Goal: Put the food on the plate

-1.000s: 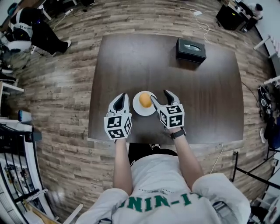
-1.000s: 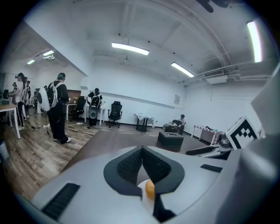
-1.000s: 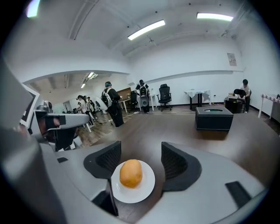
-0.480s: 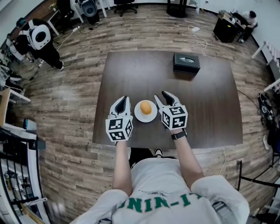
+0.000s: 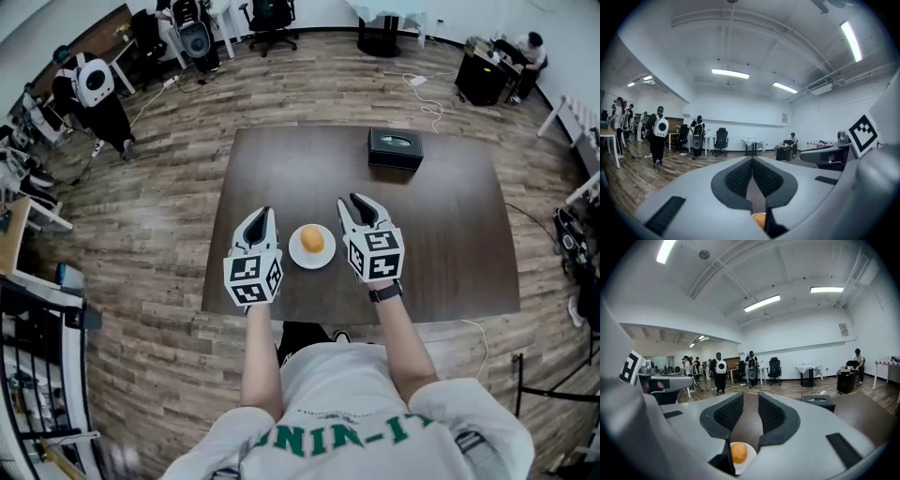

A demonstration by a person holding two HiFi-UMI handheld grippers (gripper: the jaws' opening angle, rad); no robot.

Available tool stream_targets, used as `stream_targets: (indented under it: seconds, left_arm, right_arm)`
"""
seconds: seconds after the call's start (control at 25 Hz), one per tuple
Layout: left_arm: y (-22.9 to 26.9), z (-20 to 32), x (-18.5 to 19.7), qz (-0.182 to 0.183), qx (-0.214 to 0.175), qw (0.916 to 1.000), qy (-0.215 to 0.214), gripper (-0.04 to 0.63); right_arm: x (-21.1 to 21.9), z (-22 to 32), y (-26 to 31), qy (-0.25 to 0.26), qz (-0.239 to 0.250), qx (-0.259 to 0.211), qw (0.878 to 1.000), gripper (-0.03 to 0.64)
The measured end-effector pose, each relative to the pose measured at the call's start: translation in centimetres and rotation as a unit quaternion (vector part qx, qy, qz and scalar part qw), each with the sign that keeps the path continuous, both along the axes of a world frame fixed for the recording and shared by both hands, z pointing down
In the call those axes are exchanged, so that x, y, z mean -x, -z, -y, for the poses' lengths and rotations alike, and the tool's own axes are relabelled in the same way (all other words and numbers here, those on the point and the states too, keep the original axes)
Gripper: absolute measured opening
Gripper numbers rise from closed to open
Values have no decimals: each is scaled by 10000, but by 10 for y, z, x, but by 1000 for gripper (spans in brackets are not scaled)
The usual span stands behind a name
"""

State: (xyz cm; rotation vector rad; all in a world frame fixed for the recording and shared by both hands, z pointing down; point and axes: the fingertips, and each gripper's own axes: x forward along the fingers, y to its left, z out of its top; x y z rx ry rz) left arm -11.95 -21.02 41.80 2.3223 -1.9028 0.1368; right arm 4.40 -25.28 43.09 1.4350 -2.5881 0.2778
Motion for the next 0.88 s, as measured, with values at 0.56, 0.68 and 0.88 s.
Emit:
stream_targets:
  seconds: [0.56,0.68,0.88]
  left_arm:
    - [36,-25,-9,57,-375,9993,66,12]
    - [38,-28,-6,61,-399,9991,96,13]
    - [44,-31,-3,-13,-455,9989,138,12]
  right_arm:
    - [-4,-22,44,-36,272,-501,9984,41]
    - [-2,-25,47,-61,213,-557,9982,21]
    - [-1,-28,52,-89,139,-654,9977,15]
